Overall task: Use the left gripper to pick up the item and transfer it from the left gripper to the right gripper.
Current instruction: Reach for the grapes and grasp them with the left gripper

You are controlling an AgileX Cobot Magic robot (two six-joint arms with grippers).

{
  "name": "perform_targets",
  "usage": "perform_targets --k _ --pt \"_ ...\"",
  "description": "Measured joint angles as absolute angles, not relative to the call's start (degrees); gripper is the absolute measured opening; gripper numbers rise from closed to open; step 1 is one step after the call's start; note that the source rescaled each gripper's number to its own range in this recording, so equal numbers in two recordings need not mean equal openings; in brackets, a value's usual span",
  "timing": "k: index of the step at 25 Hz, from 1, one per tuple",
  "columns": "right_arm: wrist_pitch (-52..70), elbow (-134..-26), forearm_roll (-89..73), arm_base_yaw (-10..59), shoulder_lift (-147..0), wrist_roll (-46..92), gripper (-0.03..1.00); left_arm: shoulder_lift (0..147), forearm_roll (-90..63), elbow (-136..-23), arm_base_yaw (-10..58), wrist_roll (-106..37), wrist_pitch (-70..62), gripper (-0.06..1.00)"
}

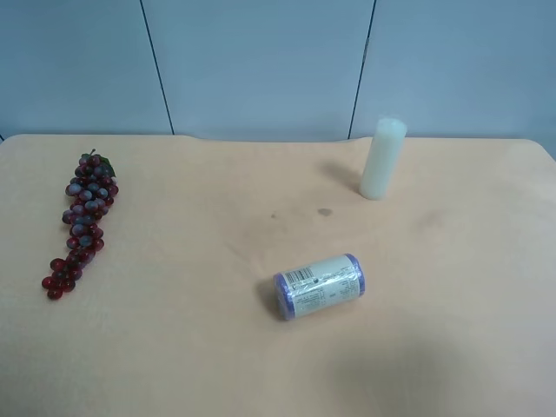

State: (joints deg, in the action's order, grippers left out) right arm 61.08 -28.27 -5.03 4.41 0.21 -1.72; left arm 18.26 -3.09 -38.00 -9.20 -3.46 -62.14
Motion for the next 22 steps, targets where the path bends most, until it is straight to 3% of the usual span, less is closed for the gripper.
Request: perform_targets --k 11,22 --pt "61.08 -28.27 -5.03 4.41 0.21 -1.72 1.00 59.00 -3.86 -45.39 -6.71 -5.21 -52.74 1.00" --pt "61.08 -28.27 -5.03 4.41 0.21 -1.72 1.00 83.88 0.70 -45.39 -0.90 4.94 -34.73 1.00"
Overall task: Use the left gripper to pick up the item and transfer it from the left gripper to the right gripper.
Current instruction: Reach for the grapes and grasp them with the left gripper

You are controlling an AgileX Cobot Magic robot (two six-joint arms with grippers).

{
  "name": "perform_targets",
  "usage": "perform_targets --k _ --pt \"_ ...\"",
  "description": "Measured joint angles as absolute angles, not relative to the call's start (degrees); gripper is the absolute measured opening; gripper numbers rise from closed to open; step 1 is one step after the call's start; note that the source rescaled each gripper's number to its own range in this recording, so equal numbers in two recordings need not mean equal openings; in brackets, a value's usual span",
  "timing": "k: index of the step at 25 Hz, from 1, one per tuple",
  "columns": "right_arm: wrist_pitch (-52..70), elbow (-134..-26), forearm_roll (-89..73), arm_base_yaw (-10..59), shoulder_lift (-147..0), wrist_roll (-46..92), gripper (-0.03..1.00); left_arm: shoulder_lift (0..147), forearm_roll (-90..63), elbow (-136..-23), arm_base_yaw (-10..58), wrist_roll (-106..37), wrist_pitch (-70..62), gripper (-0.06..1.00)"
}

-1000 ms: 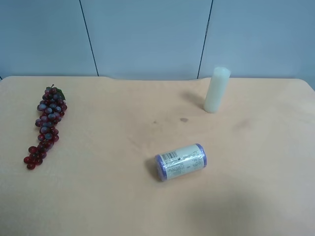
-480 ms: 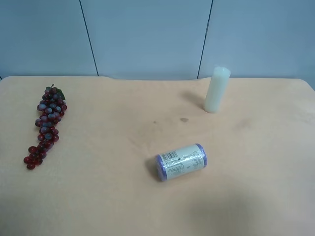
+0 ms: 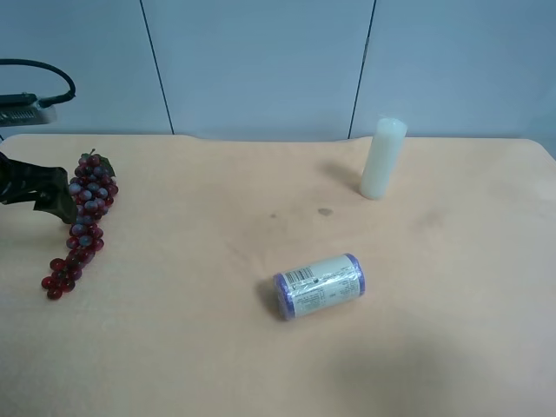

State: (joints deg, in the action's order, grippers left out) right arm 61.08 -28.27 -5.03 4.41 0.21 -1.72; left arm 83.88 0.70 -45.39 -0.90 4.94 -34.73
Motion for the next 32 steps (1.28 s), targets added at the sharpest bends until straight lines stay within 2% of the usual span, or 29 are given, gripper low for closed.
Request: perform_targets --k 9,21,23,25,28,32 --pt "61.08 -28.27 -5.03 4.41 0.21 -1.72 1.00 94.52 1.73 -45.43 -0.83 10.58 -26.02 1.00" --pt "61.08 -28.27 -5.03 4.41 0.21 -1.72 1.00 104.30 1.91 -45.50 -0.83 11.33 -17.81 1.00" --pt "61.08 -28.27 -5.03 4.41 0.21 -1.72 1.00 105.01 1.91 -45.50 -0.83 11.33 -17.13 0.97" --pt "61.08 -28.27 -5.03 4.41 0.21 -1.72 1.00 105.21 1.95 -45.50 -0.83 11.33 -16.67 0.90" --pt "61.08 -28.27 -5.03 4.41 0.21 -1.72 1.00 105.35 1.95 -45.50 -0.83 11.33 -16.21 0.67" --pt "61.08 -28.27 -5.03 4.41 0.21 -1.72 1.00 105.46 1.95 -45.50 -0.83 11.33 -16.08 0.26"
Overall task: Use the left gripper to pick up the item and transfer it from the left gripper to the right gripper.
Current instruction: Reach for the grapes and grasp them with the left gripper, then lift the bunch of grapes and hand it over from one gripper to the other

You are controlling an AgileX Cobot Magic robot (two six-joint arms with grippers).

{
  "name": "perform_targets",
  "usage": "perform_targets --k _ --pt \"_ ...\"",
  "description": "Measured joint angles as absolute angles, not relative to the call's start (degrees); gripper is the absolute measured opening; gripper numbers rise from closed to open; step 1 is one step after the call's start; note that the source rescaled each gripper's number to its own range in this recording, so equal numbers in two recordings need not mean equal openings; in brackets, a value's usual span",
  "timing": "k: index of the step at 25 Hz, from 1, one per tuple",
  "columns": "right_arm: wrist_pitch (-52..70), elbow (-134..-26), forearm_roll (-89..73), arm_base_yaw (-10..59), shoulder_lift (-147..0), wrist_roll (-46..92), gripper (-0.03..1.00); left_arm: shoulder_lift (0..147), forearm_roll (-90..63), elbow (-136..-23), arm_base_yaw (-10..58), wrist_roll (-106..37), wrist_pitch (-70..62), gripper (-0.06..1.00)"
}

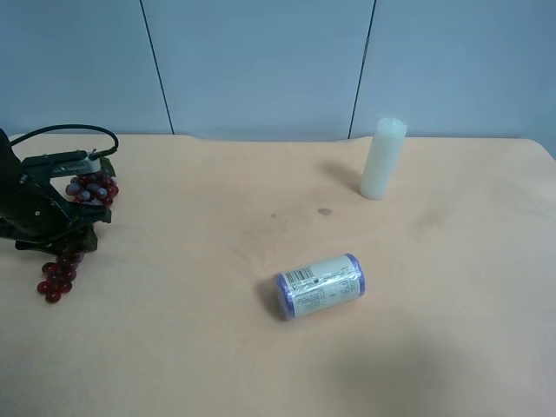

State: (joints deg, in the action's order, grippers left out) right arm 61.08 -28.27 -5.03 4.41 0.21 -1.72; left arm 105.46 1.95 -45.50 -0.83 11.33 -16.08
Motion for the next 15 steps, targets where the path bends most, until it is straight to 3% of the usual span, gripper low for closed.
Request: perform_targets --k 1,2,7,15 --pt "61.08 -28.27 -5.03 4.41 0.21 -1.72 1.00 105.46 1.95 -45.50 -0.83 11.33 -16.04 0.14" --pt "61.08 -28.27 -5.03 4.41 0.21 -1.72 1.00 105.46 1.95 -45.50 -0.83 11.33 -16.04 0.08" --pt "61.08 -28.27 -5.03 4.41 0.21 -1.72 1.00 103.97 1.95 -45.98 -0.83 11.26 -18.20 0.08" --pt "61.08 -28.27 -5.03 4.41 0.21 -1.72 1.00 90.74 1.95 -53.01 -0.83 9.76 -35.09 0.05"
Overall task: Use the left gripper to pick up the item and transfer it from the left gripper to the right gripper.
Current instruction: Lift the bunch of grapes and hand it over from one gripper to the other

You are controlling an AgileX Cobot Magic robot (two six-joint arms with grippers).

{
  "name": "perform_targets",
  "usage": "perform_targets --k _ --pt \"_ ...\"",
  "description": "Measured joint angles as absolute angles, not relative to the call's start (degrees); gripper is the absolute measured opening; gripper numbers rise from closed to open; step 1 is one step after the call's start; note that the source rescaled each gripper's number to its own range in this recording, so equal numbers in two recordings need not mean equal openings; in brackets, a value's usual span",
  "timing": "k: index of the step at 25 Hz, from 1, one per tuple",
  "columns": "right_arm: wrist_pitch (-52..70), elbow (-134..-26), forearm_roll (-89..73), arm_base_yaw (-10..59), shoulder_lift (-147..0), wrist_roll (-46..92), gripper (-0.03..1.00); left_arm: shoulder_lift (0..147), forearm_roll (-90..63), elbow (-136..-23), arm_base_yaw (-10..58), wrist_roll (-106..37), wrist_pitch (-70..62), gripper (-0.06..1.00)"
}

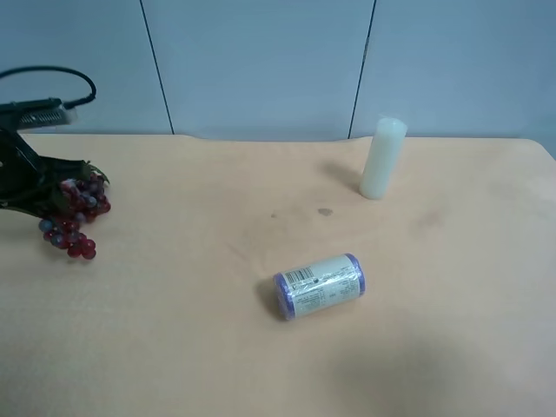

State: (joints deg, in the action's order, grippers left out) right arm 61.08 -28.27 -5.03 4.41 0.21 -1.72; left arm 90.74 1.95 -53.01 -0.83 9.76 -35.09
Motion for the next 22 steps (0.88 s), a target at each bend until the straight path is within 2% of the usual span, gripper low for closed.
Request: perform_targets --k 8,15,18,22 --pt "61.08 -28.27 -5.03 4.41 0.21 -1.72 1.00 78.31 1.43 -61.84 -0.83 4.93 -54.28 0.03" --pt "61.08 -28.27 -5.03 4.41 0.21 -1.72 1.00 73.10 -3.65 -69.44 -0.11 -2.98 -65.63 0.02" --pt "61.08 -28.27 -5.03 4.41 0.21 -1.72 1.00 72.35 -5.46 -71.09 3.08 -5.88 -68.60 0.02" --pt "61.08 -28.27 -5.03 4.41 0.21 -1.72 1.00 72.36 -6.30 -72.18 10.60 -6.98 -69.49 0.02"
